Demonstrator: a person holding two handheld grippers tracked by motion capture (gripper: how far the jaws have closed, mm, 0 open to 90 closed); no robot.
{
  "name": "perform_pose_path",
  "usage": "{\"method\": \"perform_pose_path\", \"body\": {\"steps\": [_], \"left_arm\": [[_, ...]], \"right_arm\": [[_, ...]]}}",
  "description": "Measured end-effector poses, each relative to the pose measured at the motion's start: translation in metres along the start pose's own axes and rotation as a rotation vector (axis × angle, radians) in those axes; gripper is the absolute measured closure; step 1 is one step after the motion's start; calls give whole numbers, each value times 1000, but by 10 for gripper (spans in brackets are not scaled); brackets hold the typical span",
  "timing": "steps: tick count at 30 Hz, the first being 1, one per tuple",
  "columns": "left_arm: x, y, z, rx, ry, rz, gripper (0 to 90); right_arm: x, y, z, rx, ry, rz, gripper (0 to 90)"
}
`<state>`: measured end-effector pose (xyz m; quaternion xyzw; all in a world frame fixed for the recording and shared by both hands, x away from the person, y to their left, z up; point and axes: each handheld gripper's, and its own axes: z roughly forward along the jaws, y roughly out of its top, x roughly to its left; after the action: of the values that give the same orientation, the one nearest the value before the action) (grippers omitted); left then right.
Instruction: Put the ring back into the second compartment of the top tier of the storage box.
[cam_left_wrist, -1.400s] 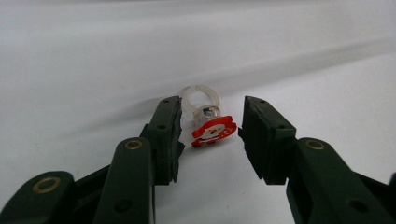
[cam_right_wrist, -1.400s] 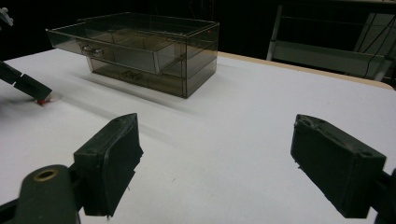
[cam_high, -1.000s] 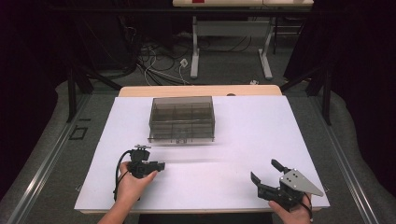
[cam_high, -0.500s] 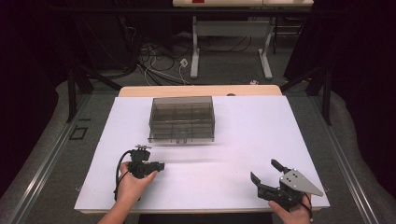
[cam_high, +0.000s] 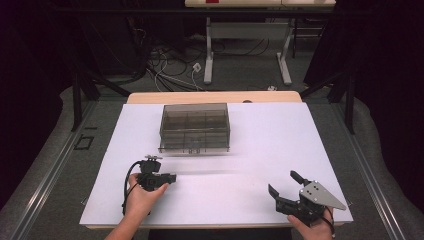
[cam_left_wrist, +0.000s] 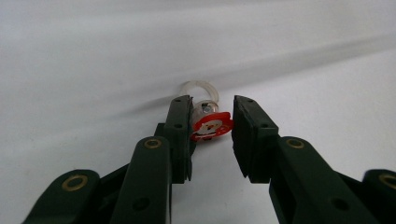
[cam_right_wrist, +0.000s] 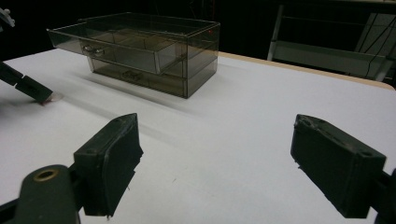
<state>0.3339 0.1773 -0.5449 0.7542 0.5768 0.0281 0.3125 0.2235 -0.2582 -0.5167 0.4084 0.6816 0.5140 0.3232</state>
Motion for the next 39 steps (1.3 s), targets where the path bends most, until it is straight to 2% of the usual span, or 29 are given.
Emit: {"method": "perform_pose_path", "body": {"steps": [18, 25, 32, 39], "left_arm": [[1, 1, -1, 8, -14, -2, 686], [1, 1, 0, 0, -7, -7, 687], [2, 1, -3, 6, -21, -9, 687], [3, 1, -6, -10, -26, -13, 688]], "right_arm": [[0, 0, 0, 1, 3, -1, 151], [0, 0, 0, 0, 0, -1, 151], [0, 0, 0, 0, 0, -2, 150], [0, 0, 0, -1, 3, 2, 151]]}}
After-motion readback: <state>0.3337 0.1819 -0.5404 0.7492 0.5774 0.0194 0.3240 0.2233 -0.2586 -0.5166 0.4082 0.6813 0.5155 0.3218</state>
